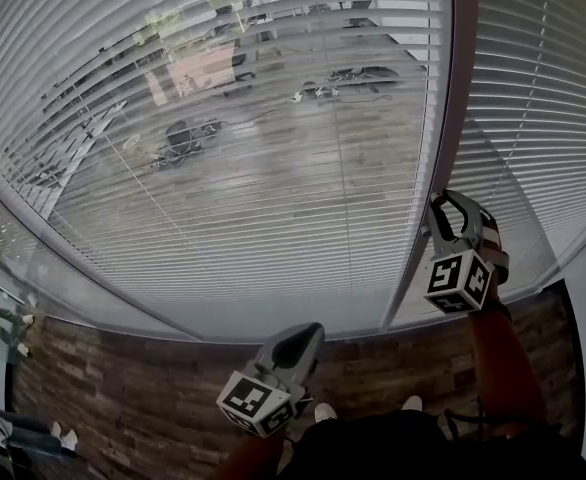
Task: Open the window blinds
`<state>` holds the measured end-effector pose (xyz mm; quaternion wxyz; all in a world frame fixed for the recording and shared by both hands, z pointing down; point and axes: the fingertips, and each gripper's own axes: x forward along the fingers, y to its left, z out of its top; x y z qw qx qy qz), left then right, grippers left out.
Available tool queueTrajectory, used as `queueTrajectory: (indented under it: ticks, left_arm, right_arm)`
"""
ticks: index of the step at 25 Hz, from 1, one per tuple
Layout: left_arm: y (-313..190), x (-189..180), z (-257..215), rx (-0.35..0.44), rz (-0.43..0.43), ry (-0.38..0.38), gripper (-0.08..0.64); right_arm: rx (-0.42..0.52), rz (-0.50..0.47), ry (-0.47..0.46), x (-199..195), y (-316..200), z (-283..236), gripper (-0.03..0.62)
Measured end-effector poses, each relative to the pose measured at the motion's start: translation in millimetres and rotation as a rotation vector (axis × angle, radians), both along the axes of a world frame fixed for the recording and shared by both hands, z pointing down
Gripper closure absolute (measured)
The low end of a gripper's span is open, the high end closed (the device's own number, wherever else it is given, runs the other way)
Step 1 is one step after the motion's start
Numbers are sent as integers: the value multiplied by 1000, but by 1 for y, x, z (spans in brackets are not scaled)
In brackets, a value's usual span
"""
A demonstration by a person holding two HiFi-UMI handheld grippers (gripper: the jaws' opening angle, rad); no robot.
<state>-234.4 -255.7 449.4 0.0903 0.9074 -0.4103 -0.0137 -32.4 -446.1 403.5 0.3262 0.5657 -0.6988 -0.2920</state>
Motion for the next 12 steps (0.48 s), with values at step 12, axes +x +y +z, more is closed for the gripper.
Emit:
queueTrajectory:
  ticks: [12]
  left_arm:
    - [-1, 0, -2, -4, -4, 10, 560]
  right_arm:
    - [26, 22, 88, 1, -2, 2, 443]
